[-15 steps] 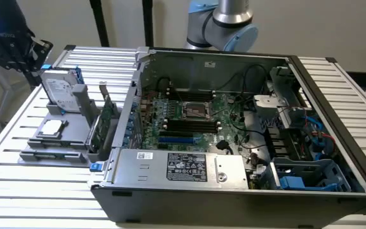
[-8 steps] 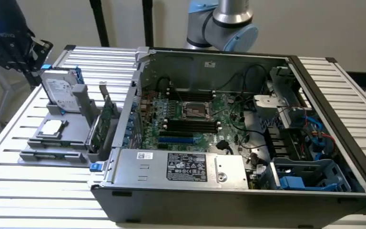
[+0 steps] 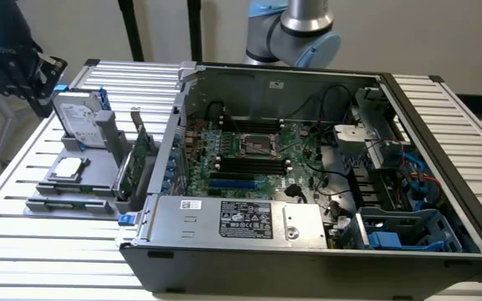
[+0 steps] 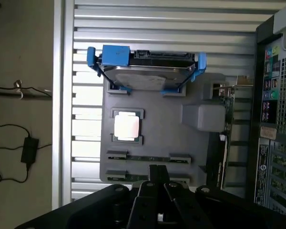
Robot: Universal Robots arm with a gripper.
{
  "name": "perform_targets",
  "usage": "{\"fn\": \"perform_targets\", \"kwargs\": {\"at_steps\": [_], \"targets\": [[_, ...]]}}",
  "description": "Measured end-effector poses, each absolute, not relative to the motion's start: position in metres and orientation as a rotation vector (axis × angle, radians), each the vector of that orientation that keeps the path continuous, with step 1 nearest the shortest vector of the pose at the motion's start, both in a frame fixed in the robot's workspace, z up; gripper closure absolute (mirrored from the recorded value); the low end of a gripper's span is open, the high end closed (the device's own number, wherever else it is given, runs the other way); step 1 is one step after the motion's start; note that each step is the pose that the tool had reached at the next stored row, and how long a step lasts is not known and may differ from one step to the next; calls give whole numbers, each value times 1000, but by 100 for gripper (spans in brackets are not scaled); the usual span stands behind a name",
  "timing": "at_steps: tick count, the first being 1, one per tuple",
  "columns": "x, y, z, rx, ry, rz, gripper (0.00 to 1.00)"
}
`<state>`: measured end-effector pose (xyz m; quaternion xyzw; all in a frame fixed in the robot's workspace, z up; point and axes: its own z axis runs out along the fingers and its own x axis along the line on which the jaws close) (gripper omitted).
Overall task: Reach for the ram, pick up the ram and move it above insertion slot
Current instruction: 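Reach for the ram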
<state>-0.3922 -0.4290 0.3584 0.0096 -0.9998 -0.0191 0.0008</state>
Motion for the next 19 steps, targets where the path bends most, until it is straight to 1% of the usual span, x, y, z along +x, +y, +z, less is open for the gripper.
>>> {"fn": "perform_targets", "kwargs": {"at_steps": [5, 11, 19], "targets": [[-388, -450, 358, 30, -3139, -60, 89], [-375, -466, 358, 30, -3136, -58, 89], [-368, -470, 358, 67, -3129, -58, 89]]}}
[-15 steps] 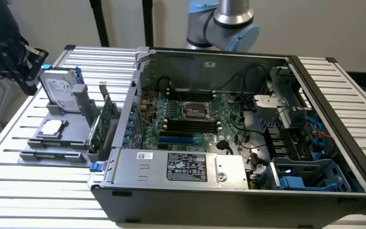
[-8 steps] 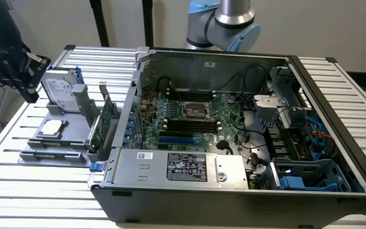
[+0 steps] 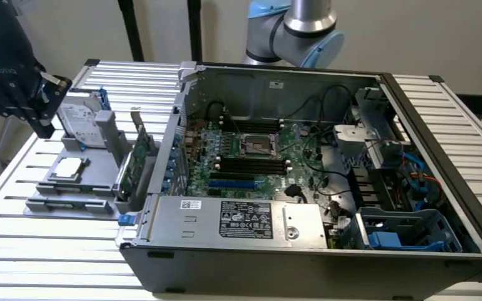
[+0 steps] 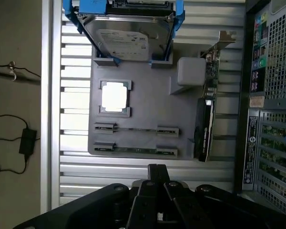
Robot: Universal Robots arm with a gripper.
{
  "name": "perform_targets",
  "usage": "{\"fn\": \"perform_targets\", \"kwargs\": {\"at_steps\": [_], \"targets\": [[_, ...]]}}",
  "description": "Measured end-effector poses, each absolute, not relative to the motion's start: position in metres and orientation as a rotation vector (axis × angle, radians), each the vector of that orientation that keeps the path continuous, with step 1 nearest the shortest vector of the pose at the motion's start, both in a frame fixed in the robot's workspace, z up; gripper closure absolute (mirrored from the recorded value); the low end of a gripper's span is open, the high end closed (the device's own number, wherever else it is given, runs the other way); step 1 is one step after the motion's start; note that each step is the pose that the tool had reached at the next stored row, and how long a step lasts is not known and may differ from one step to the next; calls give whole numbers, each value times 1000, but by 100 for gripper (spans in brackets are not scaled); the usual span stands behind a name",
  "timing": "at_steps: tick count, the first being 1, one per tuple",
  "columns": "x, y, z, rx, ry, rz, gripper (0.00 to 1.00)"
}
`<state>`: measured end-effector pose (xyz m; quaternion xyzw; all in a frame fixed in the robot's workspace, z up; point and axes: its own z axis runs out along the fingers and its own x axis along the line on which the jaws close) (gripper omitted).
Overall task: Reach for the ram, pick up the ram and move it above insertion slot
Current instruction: 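Reach for the ram, then pick up the ram and move it above insertion slot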
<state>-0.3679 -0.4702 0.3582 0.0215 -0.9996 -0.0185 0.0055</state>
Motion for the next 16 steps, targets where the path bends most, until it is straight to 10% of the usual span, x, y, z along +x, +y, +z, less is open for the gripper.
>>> {"fn": "perform_targets", "kwargs": {"at_steps": [16], "targets": [[-368, -470, 357, 520, -3081, -55, 89]]}}
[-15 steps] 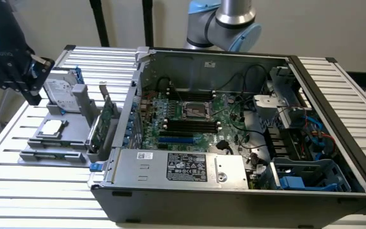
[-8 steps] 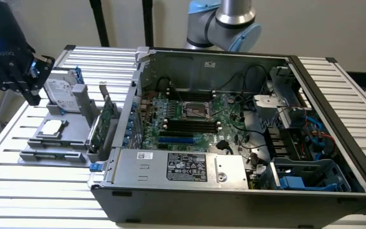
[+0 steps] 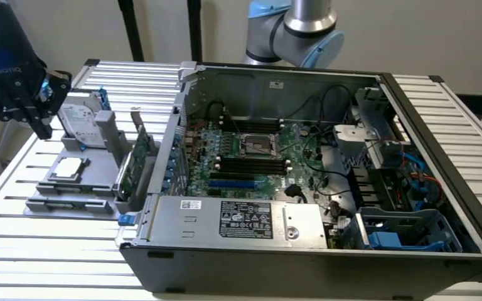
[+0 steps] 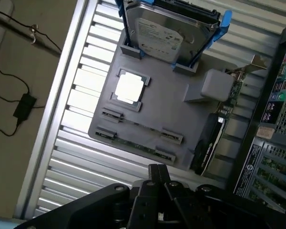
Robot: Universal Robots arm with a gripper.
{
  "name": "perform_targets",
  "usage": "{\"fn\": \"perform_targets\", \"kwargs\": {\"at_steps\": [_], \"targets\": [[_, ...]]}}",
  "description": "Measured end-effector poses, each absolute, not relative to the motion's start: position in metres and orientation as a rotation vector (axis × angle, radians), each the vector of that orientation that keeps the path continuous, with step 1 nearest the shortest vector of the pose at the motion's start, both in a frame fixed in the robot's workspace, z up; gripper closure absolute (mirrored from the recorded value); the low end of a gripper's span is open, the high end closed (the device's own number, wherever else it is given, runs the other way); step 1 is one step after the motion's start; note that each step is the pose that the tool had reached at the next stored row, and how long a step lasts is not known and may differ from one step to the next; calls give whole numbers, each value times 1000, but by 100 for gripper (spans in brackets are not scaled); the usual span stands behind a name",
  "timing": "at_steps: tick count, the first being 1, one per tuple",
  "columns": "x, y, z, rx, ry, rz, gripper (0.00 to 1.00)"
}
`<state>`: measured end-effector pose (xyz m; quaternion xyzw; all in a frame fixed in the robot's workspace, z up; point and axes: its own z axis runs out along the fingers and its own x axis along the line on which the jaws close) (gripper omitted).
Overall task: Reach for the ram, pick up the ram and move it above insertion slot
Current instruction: 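Pick up the ram and move it above insertion slot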
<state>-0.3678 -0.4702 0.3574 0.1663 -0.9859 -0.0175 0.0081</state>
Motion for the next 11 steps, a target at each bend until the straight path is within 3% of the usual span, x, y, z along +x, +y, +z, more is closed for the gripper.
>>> {"fn": "perform_targets", "kwargs": {"at_steps": [11], "targets": [[-368, -470, 356, 825, -3011, -52, 89]]}}
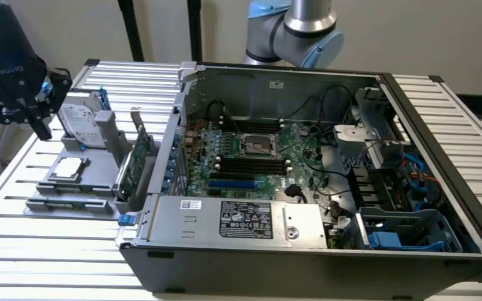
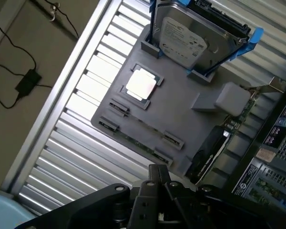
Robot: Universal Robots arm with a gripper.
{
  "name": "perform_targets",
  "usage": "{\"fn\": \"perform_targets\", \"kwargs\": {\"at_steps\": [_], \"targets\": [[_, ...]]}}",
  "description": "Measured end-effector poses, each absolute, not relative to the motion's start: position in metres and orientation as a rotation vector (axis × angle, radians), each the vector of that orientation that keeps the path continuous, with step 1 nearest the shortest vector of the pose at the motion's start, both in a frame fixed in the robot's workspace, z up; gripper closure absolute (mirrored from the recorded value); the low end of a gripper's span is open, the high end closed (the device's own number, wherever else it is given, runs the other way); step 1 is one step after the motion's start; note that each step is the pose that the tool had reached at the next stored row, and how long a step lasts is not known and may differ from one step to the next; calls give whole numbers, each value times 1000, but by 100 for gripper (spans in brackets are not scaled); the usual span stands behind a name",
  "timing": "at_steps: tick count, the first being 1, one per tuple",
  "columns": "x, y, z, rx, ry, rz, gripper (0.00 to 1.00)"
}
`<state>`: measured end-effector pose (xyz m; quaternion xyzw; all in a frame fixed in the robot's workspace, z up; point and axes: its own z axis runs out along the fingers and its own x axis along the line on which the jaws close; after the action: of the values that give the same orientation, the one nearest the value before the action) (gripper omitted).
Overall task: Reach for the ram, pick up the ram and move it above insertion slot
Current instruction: 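Pick up the ram and move it above insertion slot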
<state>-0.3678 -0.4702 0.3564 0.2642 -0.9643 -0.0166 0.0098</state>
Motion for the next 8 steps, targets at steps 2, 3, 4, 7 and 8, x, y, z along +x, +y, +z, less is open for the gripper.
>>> {"fn": "perform_targets", "kwargs": {"at_steps": [2, 3, 4, 7, 8], "targets": [[-368, -470, 356, 879, -2995, -51, 89], [-368, -470, 356, 906, -2986, -51, 89], [-368, -470, 356, 932, -2978, -51, 89], [-368, -470, 355, 1014, -2950, -50, 89], [-368, -470, 354, 1041, -2940, -49, 89]]}}
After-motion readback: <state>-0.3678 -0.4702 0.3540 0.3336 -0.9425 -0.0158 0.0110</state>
